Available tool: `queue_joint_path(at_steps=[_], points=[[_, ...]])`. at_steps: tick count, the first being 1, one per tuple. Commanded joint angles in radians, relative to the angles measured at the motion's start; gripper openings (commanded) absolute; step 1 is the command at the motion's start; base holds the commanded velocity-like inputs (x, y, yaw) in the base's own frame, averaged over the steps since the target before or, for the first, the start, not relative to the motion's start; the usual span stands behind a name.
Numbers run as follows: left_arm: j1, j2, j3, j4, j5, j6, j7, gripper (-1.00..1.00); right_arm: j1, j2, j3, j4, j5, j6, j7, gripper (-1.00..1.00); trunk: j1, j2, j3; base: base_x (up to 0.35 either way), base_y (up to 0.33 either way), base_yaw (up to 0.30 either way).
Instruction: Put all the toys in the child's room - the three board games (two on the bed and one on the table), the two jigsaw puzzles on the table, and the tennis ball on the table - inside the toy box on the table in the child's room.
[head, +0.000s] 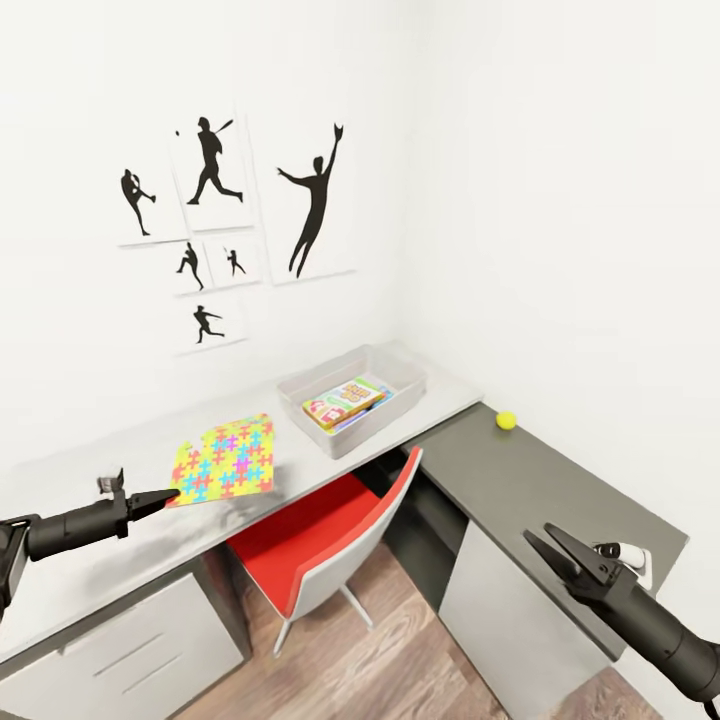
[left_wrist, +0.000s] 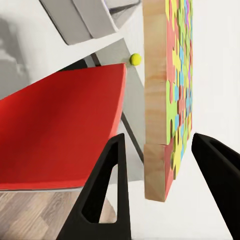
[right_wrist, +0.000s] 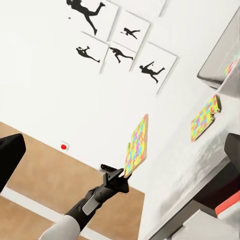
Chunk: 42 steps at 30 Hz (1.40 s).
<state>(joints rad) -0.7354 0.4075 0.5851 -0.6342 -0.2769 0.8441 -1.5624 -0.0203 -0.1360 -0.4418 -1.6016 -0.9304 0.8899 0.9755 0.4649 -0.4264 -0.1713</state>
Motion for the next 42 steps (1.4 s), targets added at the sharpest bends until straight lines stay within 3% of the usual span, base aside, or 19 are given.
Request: queue_joint_path(at_steps=[1,4,42], points=[[-0.001,0.0,0.004,-0.001,-0.01,0.011,-0.008,-1.0,-0.001,0.0,-0.001,0.0,-0.001,0.004,0.002,1.0,-0.003,0.005,0.002,0.0,0.0,-0.261],[-0.001,0.001,0.004,-0.001,-0.01,0.011,-0.008,-1.0,-0.001,0.0,-0.001,0.0,-0.001,0.004,0.003,1.0,-0.015,0.026,0.014,0.0,0.0,-0.259],[0.0,0.005,0.014,-0.001,-0.009,0.029,-0.008,-1.0,-0.001,0.0,0.001,0.0,-0.001,-0.006,0.003,1.0,-0.015,0.026,0.057,0.005,0.0,-0.224]])
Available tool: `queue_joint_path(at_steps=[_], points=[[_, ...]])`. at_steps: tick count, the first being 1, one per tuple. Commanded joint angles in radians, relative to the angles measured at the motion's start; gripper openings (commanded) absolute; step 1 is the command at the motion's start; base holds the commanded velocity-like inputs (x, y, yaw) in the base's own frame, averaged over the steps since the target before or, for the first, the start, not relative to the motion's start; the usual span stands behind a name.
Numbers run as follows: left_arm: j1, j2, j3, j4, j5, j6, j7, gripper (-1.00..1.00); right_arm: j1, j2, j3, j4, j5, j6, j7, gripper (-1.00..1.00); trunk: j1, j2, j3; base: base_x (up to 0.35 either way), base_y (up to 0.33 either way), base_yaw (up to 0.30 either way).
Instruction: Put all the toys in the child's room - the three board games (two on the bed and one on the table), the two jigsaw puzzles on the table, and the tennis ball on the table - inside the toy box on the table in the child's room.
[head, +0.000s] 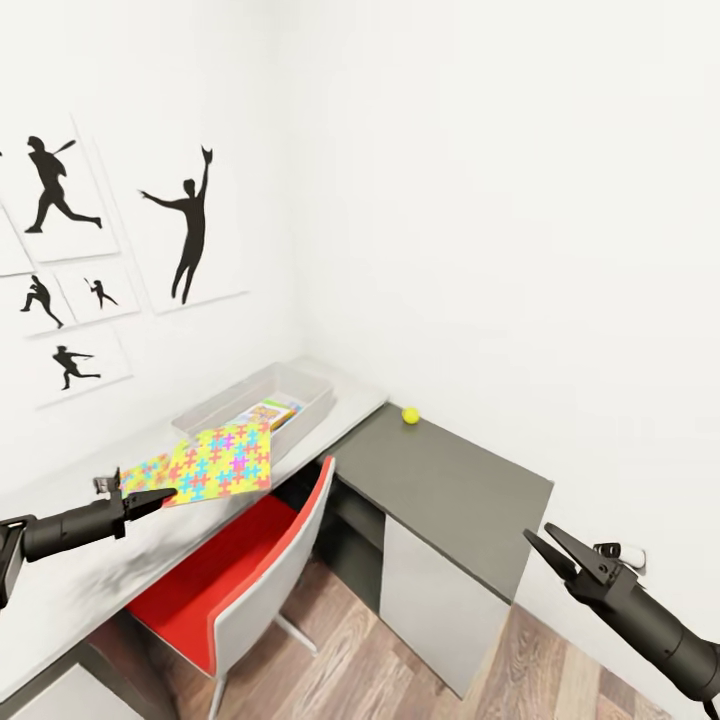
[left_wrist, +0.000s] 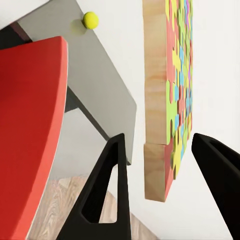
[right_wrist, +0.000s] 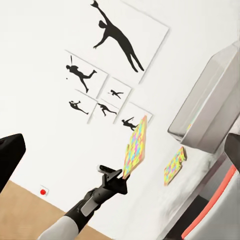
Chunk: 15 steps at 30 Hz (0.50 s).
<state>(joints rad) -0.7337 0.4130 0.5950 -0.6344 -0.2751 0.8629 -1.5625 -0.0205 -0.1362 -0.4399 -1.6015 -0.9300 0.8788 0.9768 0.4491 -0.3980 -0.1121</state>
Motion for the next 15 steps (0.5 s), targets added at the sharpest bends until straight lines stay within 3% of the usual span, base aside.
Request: queue_joint_path(at_steps=[1,7,15], points=[[-0.001,0.001,0.004,-0.001,-0.01,0.011,-0.008,-1.0,-0.001,0.0,-0.001,0.0,-0.001,0.004,0.002,1.0,0.001,-0.002,-0.002,0.171,0.0,-0.063],[-0.001,0.003,0.005,-0.001,-0.01,0.01,-0.008,-1.0,-0.001,0.0,0.0,0.0,-0.001,0.002,0.002,1.0,0.001,-0.002,0.0,0.243,0.0,-0.023],[-0.001,0.003,0.005,-0.001,-0.01,0.01,-0.008,-1.0,-0.001,0.001,0.0,0.0,-0.001,0.002,0.0,1.0,0.001,-0.002,0.01,0.151,0.013,0.006]])
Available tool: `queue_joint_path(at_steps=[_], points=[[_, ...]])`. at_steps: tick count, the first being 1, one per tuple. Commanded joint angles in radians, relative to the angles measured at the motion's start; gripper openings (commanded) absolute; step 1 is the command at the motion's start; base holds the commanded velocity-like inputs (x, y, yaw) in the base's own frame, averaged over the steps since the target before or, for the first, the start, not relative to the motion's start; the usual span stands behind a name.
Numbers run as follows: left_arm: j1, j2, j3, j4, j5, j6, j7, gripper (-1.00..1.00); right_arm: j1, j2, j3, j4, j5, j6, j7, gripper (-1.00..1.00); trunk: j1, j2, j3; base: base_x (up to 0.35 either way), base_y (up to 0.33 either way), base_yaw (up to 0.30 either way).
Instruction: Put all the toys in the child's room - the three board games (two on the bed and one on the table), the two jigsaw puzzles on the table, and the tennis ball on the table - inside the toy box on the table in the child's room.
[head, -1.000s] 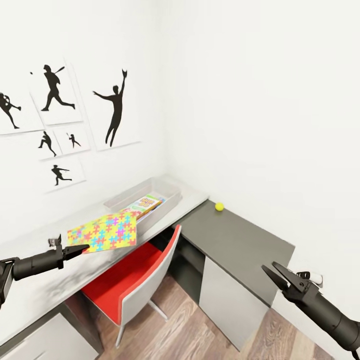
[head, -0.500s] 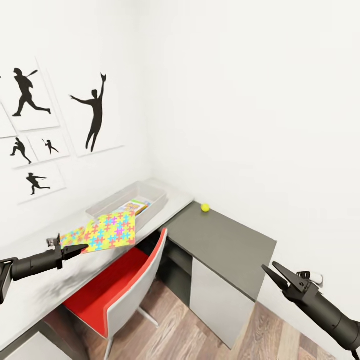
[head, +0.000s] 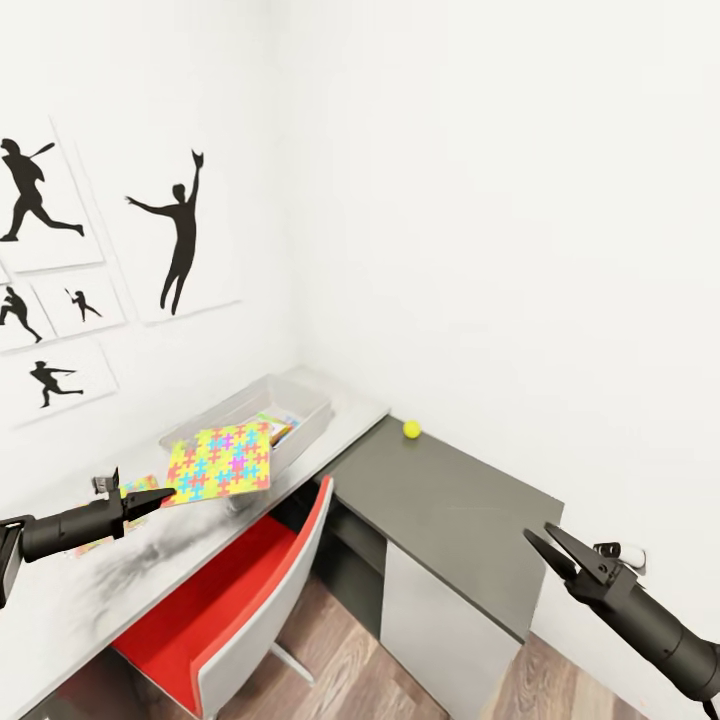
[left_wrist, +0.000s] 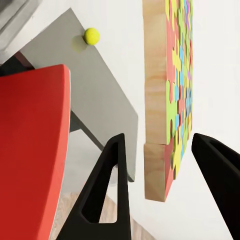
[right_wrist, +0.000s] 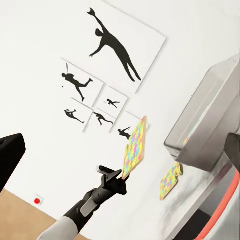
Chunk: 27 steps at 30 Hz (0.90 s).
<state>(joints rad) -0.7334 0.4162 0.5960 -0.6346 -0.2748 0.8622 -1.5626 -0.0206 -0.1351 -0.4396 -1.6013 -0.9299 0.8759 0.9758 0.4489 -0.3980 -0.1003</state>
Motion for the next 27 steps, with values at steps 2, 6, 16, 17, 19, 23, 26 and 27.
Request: queue_joint_path(at_steps=[2,6,16,17,19,23,26,27], points=[[-0.001,-0.001,0.004,0.0,-0.011,0.011,-0.008,-1.0,-0.001,0.0,-0.001,0.0,-0.001,0.005,0.001,1.0,0.001,-0.002,0.001,0.187,0.04,0.054],[-0.001,-0.001,0.004,0.0,-0.011,0.011,-0.008,-1.0,-0.001,0.0,-0.001,0.0,-0.001,0.005,0.001,1.0,0.001,-0.002,0.008,0.068,0.016,0.088],[-0.001,-0.001,0.004,0.0,-0.011,0.01,-0.008,-1.0,-0.001,-0.004,-0.001,0.0,-0.001,0.005,0.001,1.0,0.001,-0.002,0.014,0.015,0.1,0.056],[-0.001,-0.001,0.004,0.0,-0.011,0.01,-0.008,-1.0,-0.001,-0.004,-0.001,0.0,-0.001,0.005,0.001,1.0,0.001,-0.002,0.014,0.101,0.158,0.003],[-0.001,-0.001,0.004,0.0,-0.011,0.008,-0.008,-1.0,-0.001,-0.004,-0.001,0.0,-0.001,0.005,0.001,1.0,0.001,-0.002,0.014,0.146,0.154,0.002],[-0.001,-0.001,0.004,0.0,-0.011,0.006,-0.008,-1.0,-0.001,-0.004,-0.001,0.0,-0.001,0.005,0.001,1.0,0.001,-0.002,0.014,0.186,0.06,0.0],[-0.001,-0.001,0.004,0.0,-0.011,0.004,-0.008,-1.0,-0.001,-0.004,-0.001,0.0,-0.001,0.005,0.001,1.0,0.001,-0.002,0.014,0.266,0.072,0.0],[-0.001,-0.001,0.004,0.0,-0.011,0.004,-0.008,-1.0,-0.001,-0.004,-0.001,0.0,-0.001,0.005,0.001,1.0,0.001,-0.002,0.014,0.269,0.065,0.0]])
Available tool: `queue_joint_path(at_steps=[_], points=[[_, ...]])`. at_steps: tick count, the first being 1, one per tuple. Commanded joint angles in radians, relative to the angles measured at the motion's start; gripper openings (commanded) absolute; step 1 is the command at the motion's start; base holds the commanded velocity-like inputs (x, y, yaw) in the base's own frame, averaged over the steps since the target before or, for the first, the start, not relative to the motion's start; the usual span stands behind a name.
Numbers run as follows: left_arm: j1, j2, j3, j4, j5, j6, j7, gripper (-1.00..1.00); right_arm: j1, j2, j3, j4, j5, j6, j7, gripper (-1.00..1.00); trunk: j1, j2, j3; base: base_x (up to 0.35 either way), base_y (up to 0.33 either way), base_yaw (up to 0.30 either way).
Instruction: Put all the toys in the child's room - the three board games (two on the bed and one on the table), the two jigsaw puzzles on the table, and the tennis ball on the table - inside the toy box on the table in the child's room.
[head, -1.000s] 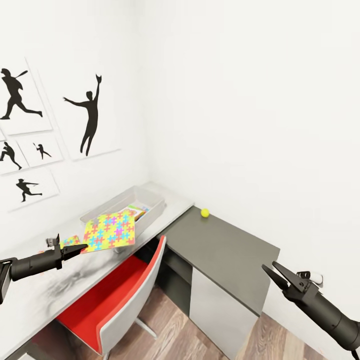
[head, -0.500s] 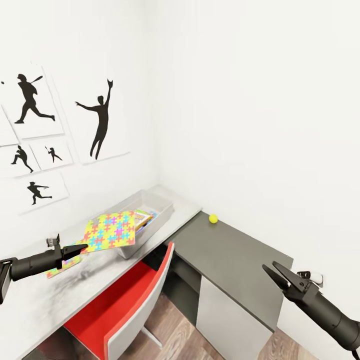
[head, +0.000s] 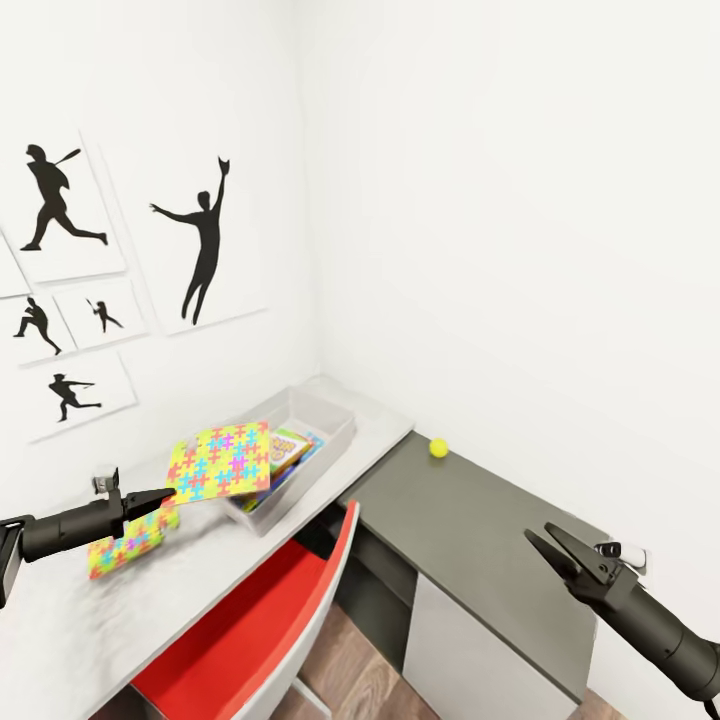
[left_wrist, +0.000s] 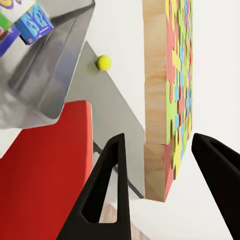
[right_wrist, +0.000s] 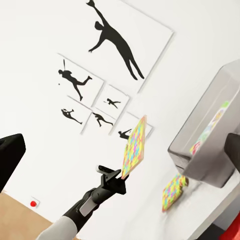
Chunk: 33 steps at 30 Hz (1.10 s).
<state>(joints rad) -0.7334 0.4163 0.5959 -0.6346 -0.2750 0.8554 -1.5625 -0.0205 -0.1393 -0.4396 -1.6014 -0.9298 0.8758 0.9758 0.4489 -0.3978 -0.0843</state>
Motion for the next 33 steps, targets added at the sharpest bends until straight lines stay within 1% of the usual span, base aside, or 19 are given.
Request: queue_joint_path(at_steps=[1,5,16,28,33], points=[[-0.001,-0.001,0.004,0.0,-0.01,0.01,-0.008,-1.0,-0.001,0.0,-0.001,0.0,-0.001,0.005,0.001,1.0,0.001,-0.002,-0.002,0.248,0.052,0.0],[-0.001,-0.001,0.004,0.0,-0.01,0.01,-0.008,-1.0,-0.001,0.0,-0.001,0.0,-0.001,0.005,0.001,1.0,0.001,-0.002,-0.002,0.111,0.021,0.0],[-0.001,-0.001,0.004,0.0,-0.01,0.01,-0.008,-1.0,-0.001,0.0,-0.001,0.0,-0.001,0.005,0.001,1.0,0.001,-0.002,-0.002,0.02,0.079,0.0],[-0.001,-0.001,0.004,0.0,-0.01,0.01,-0.008,-1.0,-0.001,0.0,-0.001,0.0,-0.001,0.005,0.001,1.0,0.001,-0.002,-0.002,0.177,0.091,0.0],[-0.001,-0.001,0.004,0.0,-0.01,0.01,-0.008,-1.0,-0.001,0.0,-0.001,0.0,-0.001,0.005,0.001,1.0,0.001,-0.002,-0.002,0.061,0.029,0.0]])
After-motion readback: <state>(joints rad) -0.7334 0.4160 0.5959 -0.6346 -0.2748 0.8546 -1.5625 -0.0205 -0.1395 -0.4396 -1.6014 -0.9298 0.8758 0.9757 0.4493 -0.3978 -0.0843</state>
